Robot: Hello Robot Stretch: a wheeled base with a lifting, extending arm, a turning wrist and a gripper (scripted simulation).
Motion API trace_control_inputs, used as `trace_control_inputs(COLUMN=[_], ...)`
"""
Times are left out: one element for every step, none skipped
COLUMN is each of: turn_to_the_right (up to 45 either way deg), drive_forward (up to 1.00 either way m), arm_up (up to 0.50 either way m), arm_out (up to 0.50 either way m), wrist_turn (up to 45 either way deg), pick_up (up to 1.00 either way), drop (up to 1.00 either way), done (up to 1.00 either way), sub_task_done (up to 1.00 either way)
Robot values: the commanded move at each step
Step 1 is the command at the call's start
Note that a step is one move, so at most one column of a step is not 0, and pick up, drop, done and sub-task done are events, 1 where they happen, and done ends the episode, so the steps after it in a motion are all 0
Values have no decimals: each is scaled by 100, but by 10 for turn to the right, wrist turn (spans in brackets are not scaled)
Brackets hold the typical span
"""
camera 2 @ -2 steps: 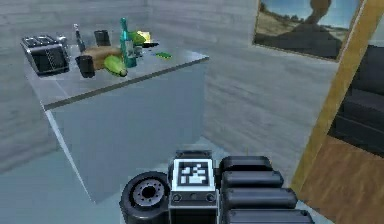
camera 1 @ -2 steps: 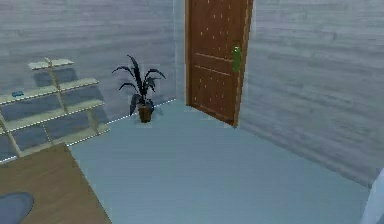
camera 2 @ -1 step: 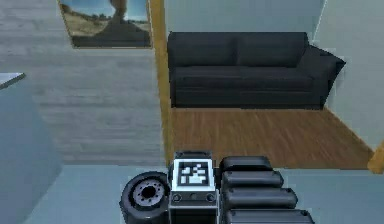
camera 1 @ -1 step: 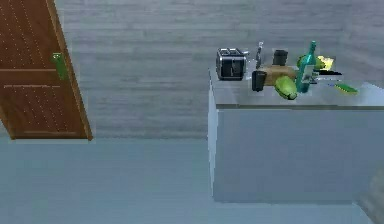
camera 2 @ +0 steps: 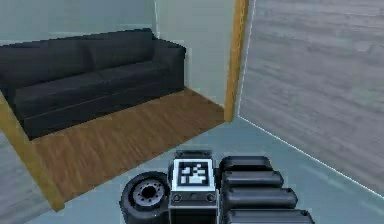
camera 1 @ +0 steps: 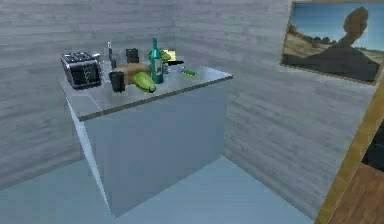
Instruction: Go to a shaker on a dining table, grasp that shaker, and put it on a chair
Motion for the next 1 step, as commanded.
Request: trace_control_inputs(turn_to_the_right=[0], drive_forward=[20], arm_up=[0], arm_out=[0], wrist_turn=[0], pick_up=[0], drop=[0], done=[0], sub_task_done=[0])
